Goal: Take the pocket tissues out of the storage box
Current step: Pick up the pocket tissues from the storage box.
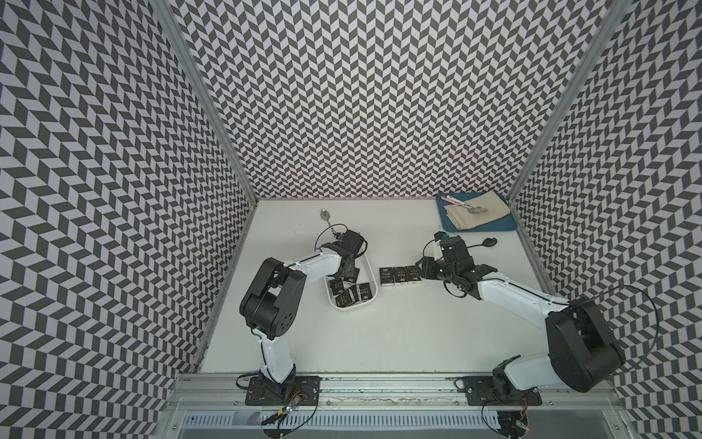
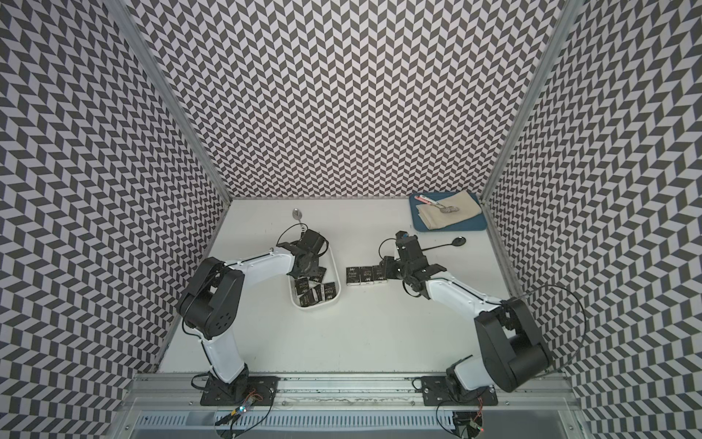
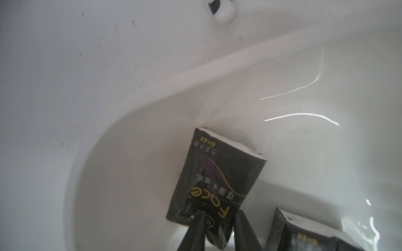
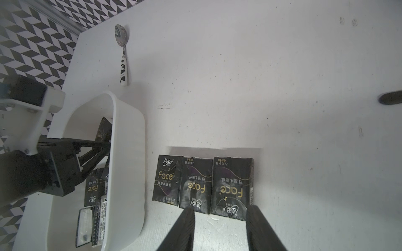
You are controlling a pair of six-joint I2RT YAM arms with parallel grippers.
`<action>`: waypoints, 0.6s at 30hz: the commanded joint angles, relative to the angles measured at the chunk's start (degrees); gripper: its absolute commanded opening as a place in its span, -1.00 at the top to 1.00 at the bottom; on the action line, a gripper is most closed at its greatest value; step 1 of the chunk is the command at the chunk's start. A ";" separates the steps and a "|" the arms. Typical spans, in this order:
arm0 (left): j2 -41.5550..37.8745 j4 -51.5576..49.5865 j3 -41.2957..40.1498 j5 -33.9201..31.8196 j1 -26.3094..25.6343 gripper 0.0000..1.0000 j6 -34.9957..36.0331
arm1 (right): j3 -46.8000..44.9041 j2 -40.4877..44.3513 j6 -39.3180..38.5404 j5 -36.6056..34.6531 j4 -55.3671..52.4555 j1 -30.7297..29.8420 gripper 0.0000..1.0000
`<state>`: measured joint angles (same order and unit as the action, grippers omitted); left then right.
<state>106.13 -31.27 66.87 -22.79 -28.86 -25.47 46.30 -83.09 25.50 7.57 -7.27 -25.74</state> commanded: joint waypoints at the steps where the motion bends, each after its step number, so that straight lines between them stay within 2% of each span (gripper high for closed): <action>1: 0.91 -0.16 -0.16 -0.92 0.05 0.66 -0.43 | 0.37 1.96 -0.36 0.37 2.11 -0.37 0.13; 9: -4.03 -0.79 -0.04 -2.82 0.10 0.92 -1.08 | 0.98 3.81 -0.53 1.26 0.98 -0.38 0.13; 18: -12.69 -4.26 5.32 -3.70 -1.79 0.95 -1.28 | 2.79 4.17 -0.86 0.03 -0.29 -0.44 0.13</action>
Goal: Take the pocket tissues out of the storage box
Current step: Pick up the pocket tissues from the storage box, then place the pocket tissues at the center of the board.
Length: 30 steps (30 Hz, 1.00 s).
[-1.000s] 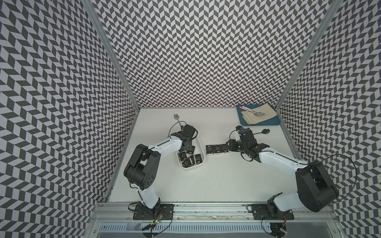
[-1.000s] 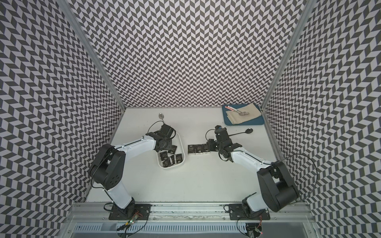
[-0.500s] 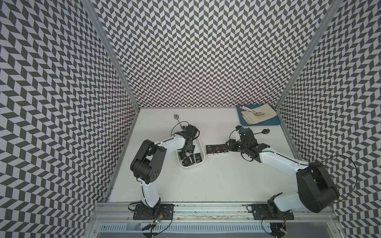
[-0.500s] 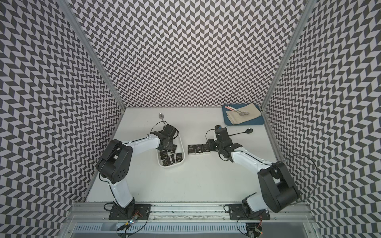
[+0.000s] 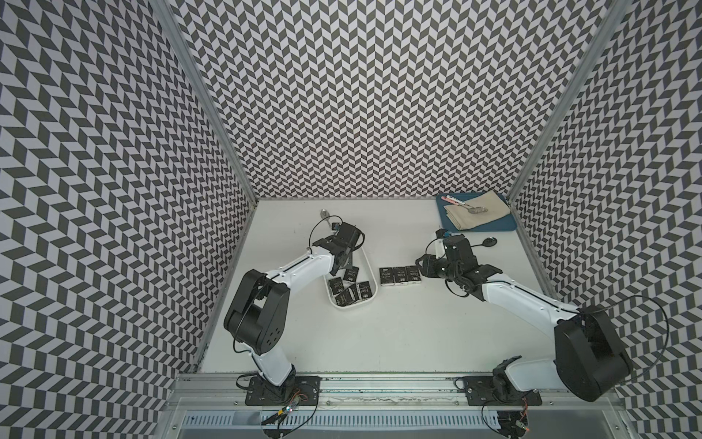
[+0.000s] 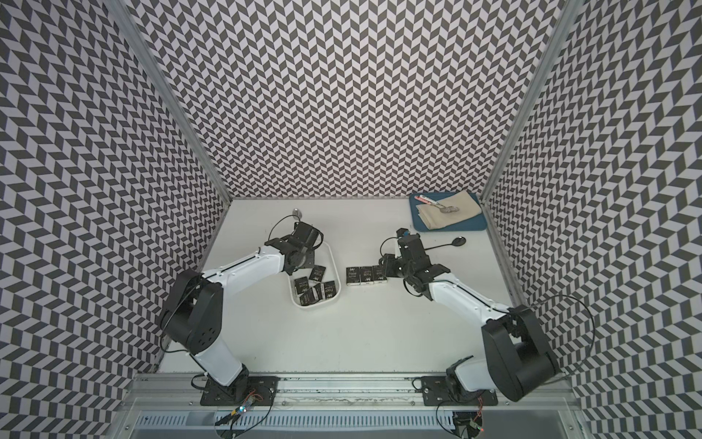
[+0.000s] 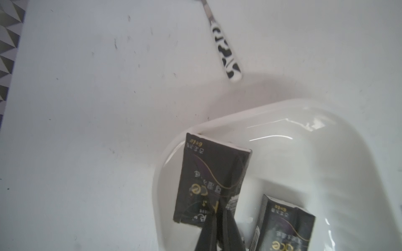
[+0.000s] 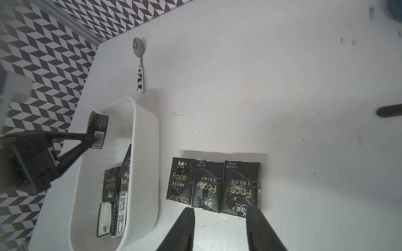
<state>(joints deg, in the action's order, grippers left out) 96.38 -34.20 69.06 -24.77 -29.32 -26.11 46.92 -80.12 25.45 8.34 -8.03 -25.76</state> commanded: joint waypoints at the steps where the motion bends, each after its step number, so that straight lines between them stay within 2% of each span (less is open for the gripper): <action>1: -3.37 -1.42 3.87 -1.78 -1.88 0.95 -0.68 | 2.45 1.19 -0.91 -0.94 0.39 -0.45 0.13; 5: -1.37 -1.77 10.71 1.03 -4.58 0.94 -0.13 | 4.49 0.64 -1.02 -2.67 -1.28 -0.27 0.12; 9: 7.46 -3.14 21.41 2.57 -8.05 0.94 0.18 | 5.91 0.11 -0.62 -5.51 -3.08 0.33 0.12; 12: 14.28 -2.65 27.73 6.38 -8.65 0.94 -0.72 | 4.54 1.07 0.72 -6.18 -2.52 1.11 0.11; 17: 24.50 -3.22 35.96 6.50 -9.25 0.94 -1.30 | 3.79 1.12 0.83 -6.94 -3.38 1.75 0.11; 22: 29.22 -1.60 37.71 7.16 -9.72 0.94 -1.67 | 3.80 0.66 0.74 -7.08 -3.83 2.01 0.11; 30: 33.32 -1.44 38.87 12.09 -10.99 0.93 -2.72 | 3.88 0.14 0.68 -7.25 -4.01 3.73 0.11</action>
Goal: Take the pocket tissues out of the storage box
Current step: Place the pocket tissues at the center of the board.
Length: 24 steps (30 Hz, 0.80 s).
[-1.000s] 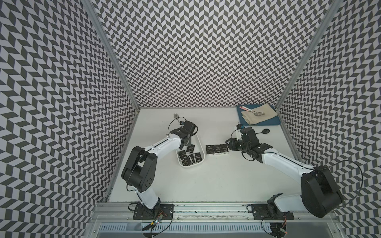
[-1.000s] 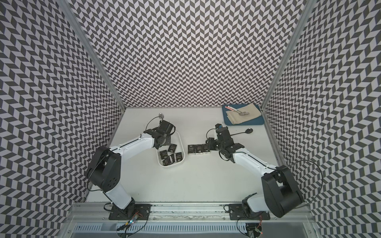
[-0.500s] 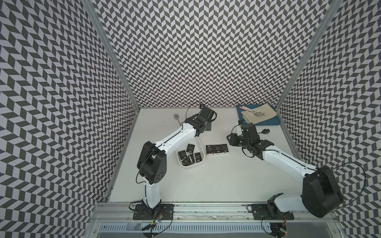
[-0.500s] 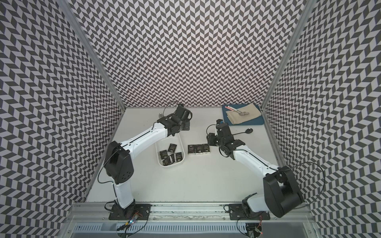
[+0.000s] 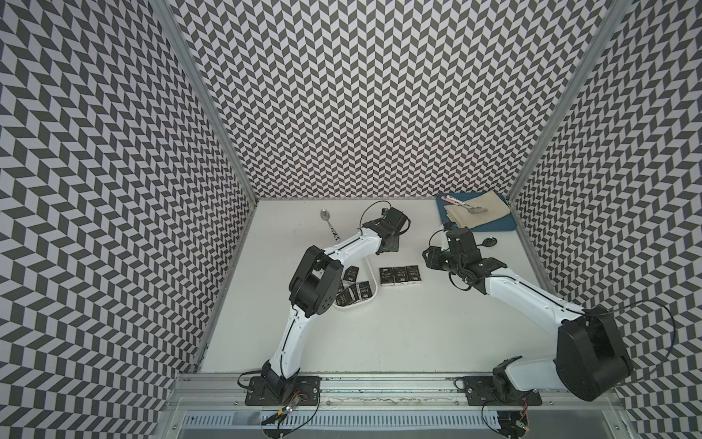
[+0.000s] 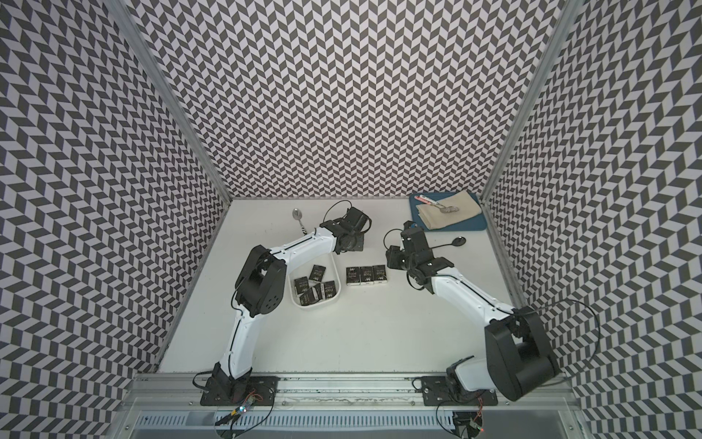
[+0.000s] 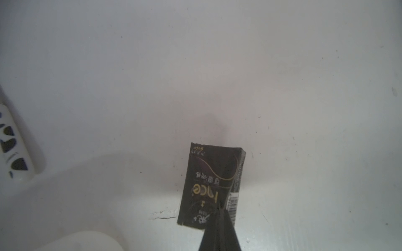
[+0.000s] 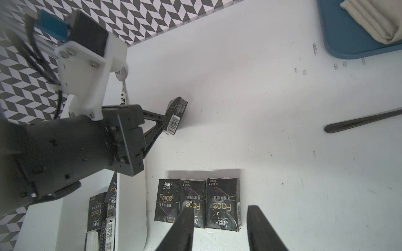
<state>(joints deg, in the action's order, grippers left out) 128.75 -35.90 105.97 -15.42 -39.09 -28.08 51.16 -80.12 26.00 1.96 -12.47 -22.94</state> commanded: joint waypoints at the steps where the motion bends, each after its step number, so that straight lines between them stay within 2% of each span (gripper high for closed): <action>1: 1.11 0.19 2.16 3.26 -1.63 0.91 -0.92 | -0.20 -0.03 0.02 -0.73 0.52 1.24 0.11; 6: 1.12 0.33 3.66 7.33 -2.04 0.78 -1.63 | 0.86 -1.50 -0.50 -0.46 0.69 1.94 0.11; 11: -3.65 1.21 4.66 9.98 -0.96 0.49 -1.23 | 3.16 -4.33 -0.73 2.19 1.78 1.93 0.11; 15: -7.89 -0.35 4.43 10.45 1.03 0.46 -0.83 | 5.31 -7.48 -0.36 5.36 3.72 1.93 0.10; 18: -12.45 0.05 -0.49 9.68 2.67 0.44 -0.75 | 8.88 -11.10 -1.58 7.11 4.12 1.68 0.10; 24: -23.50 5.86 -16.26 10.54 4.89 0.41 -2.02 | 17.84 -20.28 -7.03 10.63 2.13 1.05 0.07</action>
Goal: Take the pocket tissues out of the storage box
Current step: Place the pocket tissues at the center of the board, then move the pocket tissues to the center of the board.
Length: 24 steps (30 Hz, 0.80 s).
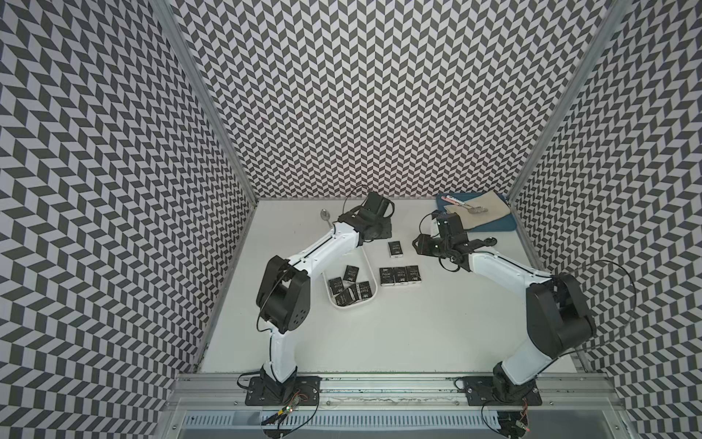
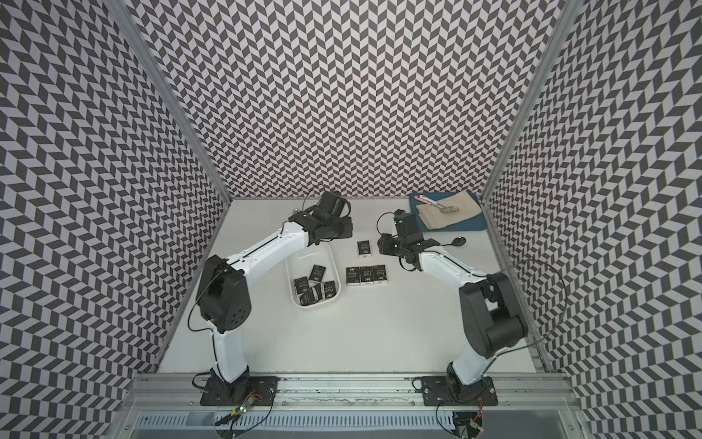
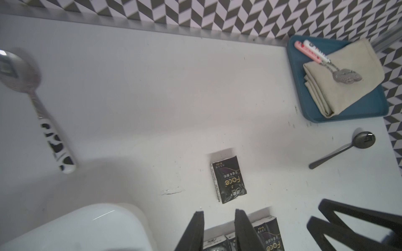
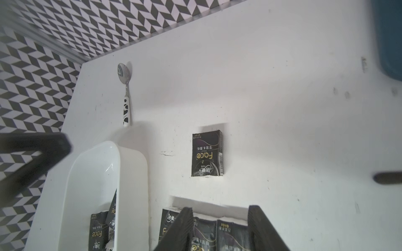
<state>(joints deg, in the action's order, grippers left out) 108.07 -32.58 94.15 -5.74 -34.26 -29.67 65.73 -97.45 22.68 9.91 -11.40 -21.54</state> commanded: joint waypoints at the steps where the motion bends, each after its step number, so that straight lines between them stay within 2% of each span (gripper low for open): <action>1: -4.44 2.77 -6.63 0.43 0.17 0.42 -0.73 | 4.98 -4.62 -4.63 2.74 0.24 -0.28 0.07; 13: -23.93 6.03 -27.43 -4.74 0.38 0.39 -2.69 | 15.58 -16.39 -10.28 4.09 -4.93 -0.31 0.07; 24: -30.25 6.95 -35.35 -6.01 0.49 0.38 -3.07 | 17.09 -20.73 -9.41 6.52 -4.60 -0.78 0.07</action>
<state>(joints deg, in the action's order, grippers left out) 79.79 -27.05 59.20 -10.24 -33.71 -32.53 81.38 -117.10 13.30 15.35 -16.97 -21.71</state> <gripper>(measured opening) 0.308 0.466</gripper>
